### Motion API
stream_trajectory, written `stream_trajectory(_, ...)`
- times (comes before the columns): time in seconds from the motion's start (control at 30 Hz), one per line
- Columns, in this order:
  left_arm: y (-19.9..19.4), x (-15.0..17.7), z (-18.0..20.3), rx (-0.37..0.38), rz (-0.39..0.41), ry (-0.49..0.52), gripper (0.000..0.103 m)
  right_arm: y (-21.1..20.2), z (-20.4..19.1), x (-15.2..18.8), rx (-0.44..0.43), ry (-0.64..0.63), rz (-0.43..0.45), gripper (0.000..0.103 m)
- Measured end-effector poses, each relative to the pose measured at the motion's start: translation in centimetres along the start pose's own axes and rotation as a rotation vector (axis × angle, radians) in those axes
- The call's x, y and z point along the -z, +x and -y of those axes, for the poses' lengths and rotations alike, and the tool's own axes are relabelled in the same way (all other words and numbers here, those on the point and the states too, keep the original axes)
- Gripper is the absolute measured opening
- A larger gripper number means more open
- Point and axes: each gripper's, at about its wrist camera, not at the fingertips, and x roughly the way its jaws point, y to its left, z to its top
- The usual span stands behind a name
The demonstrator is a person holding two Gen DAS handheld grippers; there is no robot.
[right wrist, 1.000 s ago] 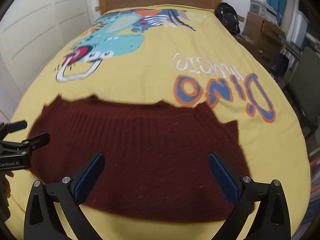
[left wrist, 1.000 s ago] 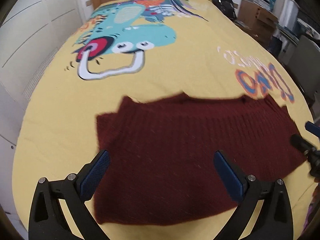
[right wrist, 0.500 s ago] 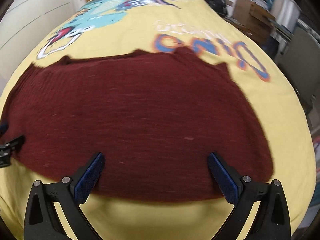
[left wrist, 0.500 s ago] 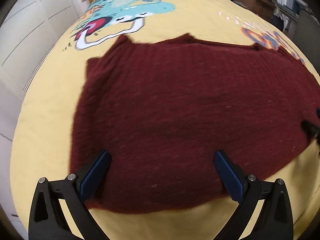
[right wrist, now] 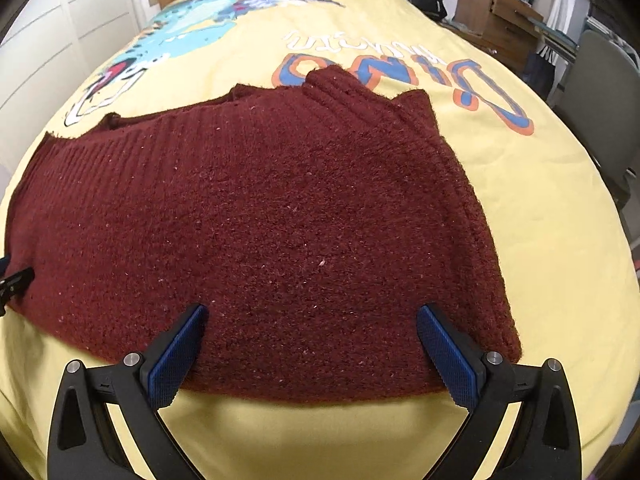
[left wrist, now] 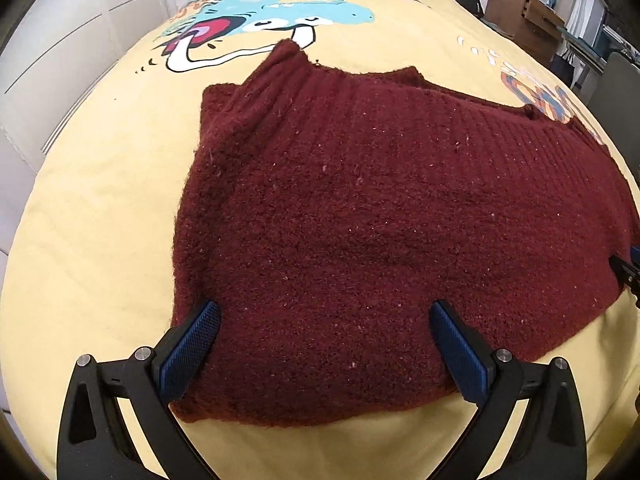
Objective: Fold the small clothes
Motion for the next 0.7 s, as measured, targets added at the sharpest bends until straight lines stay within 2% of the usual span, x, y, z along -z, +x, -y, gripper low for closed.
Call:
stream_trajectory(0.17, -0.9, -1.3, -0.2, 0.031, -0.077, -0.008, 0.102, -2.6, -1.0, -0.8, 0.006, -0.017, -0.001, 0.103)
stream_trajectory(0.3, -3.3, -2.5, -2.4, 0.114, -0.052, -0.079, 0.102, -5.3, -1.7, -0.4, 0.016, -0.054, 0.026, 0.103)
stream_trajectory(0.4, -4.0, -3.4, -4.7, 0.125, -0.059, -0.118, 0.102, -6.4, -1.6, 0.1, 0.021, -0.048, 0.026, 0.103)
stream_trajectory(0.6, -0.8, -3.2, -7.9, 0.185, -0.142, -0.199, 0.102, -6.7, -0.1, 1.7, 0.042, -0.003, 0.006, 0.103)
stream_trajectory(0.7, 1.7, -2.5, -8.2, 0.219, -0.213, -0.251, 0.102, -6.4, 1.1, 2.4, 0.063, 0.016, -0.017, 0.103)
